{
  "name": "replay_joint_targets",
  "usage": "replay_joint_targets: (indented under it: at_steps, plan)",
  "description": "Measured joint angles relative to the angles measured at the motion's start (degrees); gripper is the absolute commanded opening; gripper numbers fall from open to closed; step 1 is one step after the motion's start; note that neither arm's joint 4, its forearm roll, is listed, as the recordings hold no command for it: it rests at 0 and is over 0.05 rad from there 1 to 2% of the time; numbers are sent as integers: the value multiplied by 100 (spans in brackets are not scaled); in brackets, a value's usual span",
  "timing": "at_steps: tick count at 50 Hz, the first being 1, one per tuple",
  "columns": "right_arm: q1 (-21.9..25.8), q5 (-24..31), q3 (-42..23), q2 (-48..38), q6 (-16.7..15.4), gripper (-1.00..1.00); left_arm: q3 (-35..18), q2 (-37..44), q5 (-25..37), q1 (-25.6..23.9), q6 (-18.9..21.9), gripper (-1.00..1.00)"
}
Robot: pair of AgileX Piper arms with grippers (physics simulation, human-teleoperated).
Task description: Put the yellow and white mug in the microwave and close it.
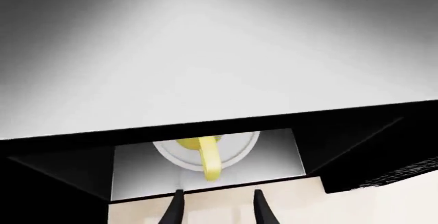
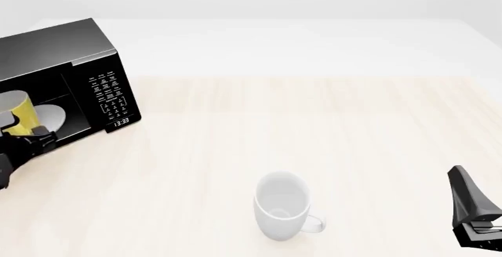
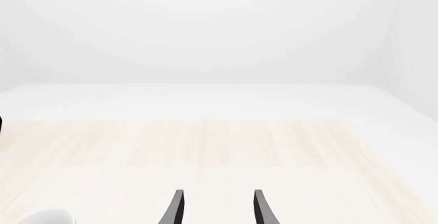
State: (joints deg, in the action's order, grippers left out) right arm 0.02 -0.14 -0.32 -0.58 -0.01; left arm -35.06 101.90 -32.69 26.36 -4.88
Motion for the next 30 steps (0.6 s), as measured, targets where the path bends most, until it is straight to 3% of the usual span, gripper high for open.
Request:
replay_joint_targets:
  at_steps: [30]
  plan:
    - [0, 0, 0, 0, 0, 100, 721, -1483, 315, -79, 79, 100]
